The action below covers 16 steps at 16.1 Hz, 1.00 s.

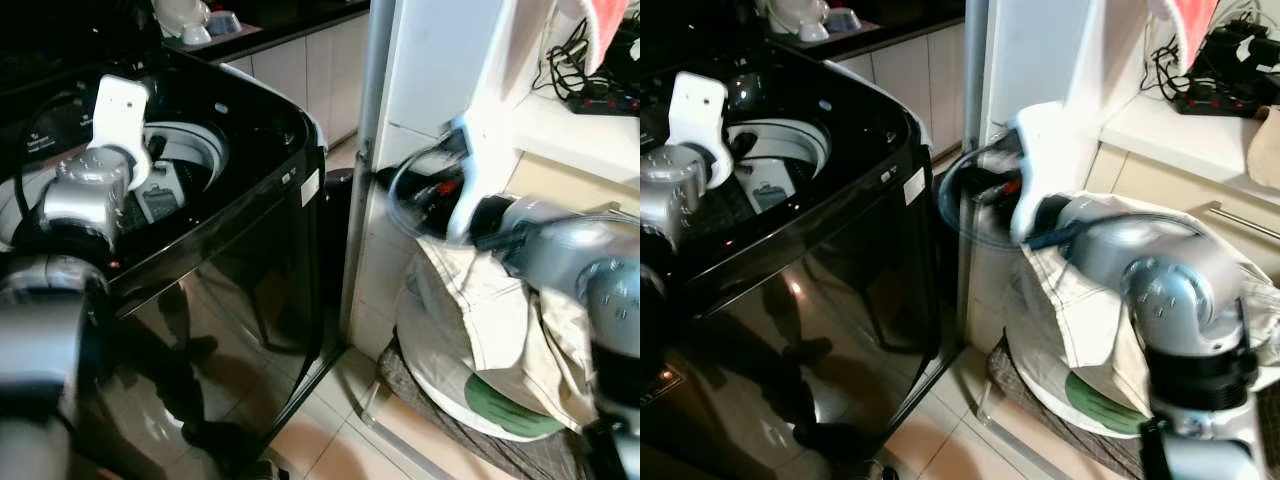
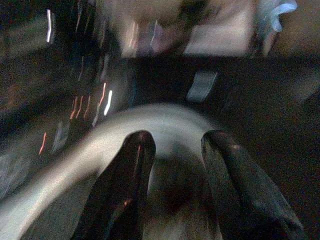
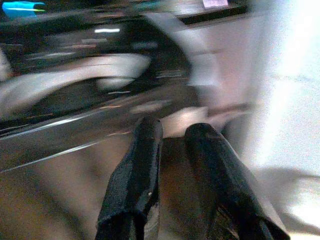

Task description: Clothes washing

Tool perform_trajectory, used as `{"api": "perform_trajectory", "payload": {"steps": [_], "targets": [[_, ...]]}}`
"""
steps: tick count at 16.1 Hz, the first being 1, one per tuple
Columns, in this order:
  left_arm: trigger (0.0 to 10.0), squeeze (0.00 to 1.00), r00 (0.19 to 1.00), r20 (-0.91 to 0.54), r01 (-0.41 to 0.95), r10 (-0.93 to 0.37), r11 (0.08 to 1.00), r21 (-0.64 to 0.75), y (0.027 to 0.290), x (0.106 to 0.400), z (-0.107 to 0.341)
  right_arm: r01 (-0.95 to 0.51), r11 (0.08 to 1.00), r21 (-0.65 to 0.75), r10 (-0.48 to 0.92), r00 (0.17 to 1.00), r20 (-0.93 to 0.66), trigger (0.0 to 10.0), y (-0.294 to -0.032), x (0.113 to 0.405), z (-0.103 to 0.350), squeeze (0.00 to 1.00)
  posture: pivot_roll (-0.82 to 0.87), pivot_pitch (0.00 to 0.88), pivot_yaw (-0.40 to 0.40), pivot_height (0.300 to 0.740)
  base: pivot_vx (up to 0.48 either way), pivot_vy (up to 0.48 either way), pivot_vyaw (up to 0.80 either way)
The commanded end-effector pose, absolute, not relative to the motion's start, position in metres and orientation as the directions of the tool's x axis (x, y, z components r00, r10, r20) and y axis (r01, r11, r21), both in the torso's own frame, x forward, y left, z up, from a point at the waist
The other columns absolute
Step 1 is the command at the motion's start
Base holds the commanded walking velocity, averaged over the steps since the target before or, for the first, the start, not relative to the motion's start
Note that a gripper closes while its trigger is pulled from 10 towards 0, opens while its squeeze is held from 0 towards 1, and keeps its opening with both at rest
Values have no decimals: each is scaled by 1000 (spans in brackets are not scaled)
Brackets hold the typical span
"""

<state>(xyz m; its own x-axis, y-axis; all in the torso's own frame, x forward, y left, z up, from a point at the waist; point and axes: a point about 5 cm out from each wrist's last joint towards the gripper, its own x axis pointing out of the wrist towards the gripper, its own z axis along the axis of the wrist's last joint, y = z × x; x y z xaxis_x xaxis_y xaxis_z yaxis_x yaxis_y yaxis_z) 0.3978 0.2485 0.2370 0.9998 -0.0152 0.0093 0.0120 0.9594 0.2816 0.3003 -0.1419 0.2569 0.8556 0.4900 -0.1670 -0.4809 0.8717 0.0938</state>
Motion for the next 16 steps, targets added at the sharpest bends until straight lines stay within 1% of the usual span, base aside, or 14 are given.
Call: {"api": "perform_trajectory", "payload": {"steps": [1,2,3,4,5,6,7,8,9,10,11,13,15,16], "targets": [[10000,0,954,222,140,-202,954,264,217,390,263,-297,955,23,297,941,-162,10000,-171,312,259,0,-52,0,37,740,0,0,0],[10000,0,921,256,239,-294,944,226,200,383,264,-228,974,-8,223,958,-183,10000,-182,315,255,1000,-54,0,40,740,0,0,0],[10000,0,872,260,361,-414,904,227,180,371,260,-156,987,-37,145,967,-210,10000,-197,317,249,1000,-54,0,40,740,0,0,0],[10000,0,833,257,439,-490,868,231,167,362,256,-113,992,-55,98,969,-227,10000,-206,318,246,1000,-54,0,40,740,0,0,0],[10000,0,753,224,569,-619,783,250,140,342,239,-50,997,-59,32,964,-264,10000,-223,321,236,1000,-57,0,42,740,0,0,0],[10000,0,696,224,645,-683,731,223,121,328,226,-26,998,-63,6,954,-301,10000,-234,323,226,1000,-57,0,42,740,0,0,0],[10000,0,637,198,710,-745,667,227,104,315,217,-11,996,-86,-19,940,-339,10000,-244,324,214,1000,-55,1,39,740,0,0,0],[10000,0,602,178,740,-779,627,243,96,308,212,-5,995,-103,-32,934,-355,10000,-249,325,208,1000,-53,2,39,740,0,0,0],[10000,0,548,157,789,-822,570,231,84,294,201,29,997,-73,-55,921,-387,10000,-261,328,194,1000,-54,3,41,740,0,0,0],[10000,0,541,159,795,-825,564,223,80,290,198,49,997,-67,-72,916,-395,10000,-266,329,188,1000,-54,3,41,740,0,0,0],[10000,0,558,138,791,-818,575,210,78,288,189,75,995,-61,-93,914,-396,10000,-277,334,178,1000,-55,5,43,740,0,0,0],[10000,0,578,80,783,-812,580,226,77,284,178,80,996,-41,-90,913,-398,10000,-286,340,163,1000,-58,7,48,740,0,0,0],[10000,0,564,42,797,-825,556,237,76,278,172,33,999,-1,-30,901,-434,10000,-289,344,143,1000,-57,6,50,740,0,0,0],[10000,0,553,38,805,-832,545,235,76,275,173,0,1000,-12,-6,875,-484,10000,-288,343,130,1000,-52,6,46,740,0,0,0]]}}
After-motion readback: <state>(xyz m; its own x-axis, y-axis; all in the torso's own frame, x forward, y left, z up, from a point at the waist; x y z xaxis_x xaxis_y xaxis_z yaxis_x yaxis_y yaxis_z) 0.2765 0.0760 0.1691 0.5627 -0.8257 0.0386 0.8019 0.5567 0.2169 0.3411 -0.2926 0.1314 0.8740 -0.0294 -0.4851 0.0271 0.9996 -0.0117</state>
